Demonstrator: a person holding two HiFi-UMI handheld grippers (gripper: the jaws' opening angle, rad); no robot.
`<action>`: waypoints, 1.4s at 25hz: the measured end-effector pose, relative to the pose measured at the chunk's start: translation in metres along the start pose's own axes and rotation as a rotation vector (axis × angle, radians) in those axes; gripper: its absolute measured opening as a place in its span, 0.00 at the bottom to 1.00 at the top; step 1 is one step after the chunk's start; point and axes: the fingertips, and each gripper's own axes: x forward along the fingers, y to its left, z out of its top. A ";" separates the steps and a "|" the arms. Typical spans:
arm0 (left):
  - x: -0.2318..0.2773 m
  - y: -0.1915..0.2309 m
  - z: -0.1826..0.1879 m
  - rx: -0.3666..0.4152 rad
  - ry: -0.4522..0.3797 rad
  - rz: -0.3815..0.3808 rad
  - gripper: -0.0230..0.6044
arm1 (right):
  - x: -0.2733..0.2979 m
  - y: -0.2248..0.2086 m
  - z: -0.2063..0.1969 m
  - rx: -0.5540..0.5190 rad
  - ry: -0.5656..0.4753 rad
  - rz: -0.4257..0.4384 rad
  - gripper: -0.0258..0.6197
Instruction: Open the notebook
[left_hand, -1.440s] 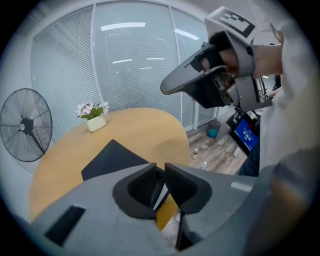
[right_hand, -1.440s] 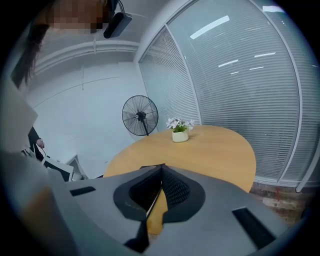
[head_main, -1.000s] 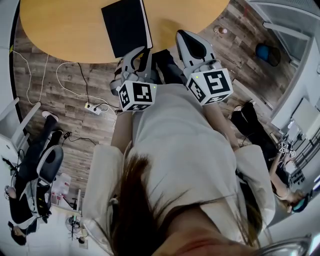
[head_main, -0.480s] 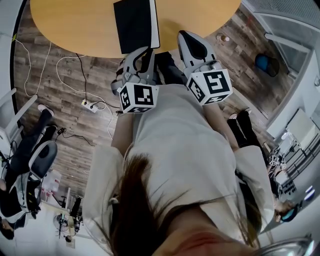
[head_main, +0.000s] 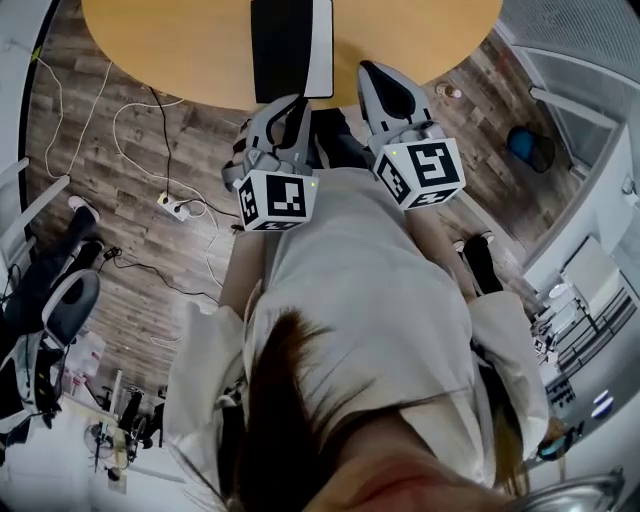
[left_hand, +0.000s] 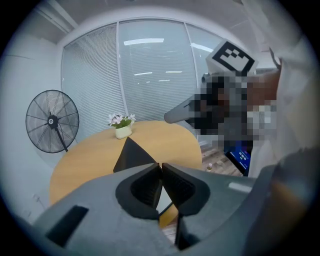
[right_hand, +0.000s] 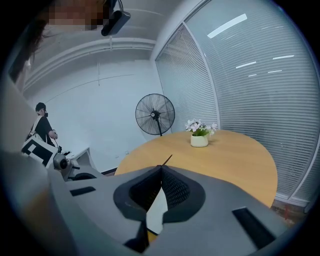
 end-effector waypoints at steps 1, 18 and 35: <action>-0.002 0.001 0.001 -0.004 -0.004 0.008 0.09 | 0.001 0.002 0.001 -0.004 0.000 0.006 0.04; -0.036 0.038 -0.007 -0.089 -0.051 0.140 0.08 | 0.020 0.032 0.008 -0.049 0.004 0.070 0.04; -0.067 0.084 -0.038 -0.191 -0.042 0.271 0.08 | 0.032 0.054 0.012 -0.077 0.000 0.097 0.04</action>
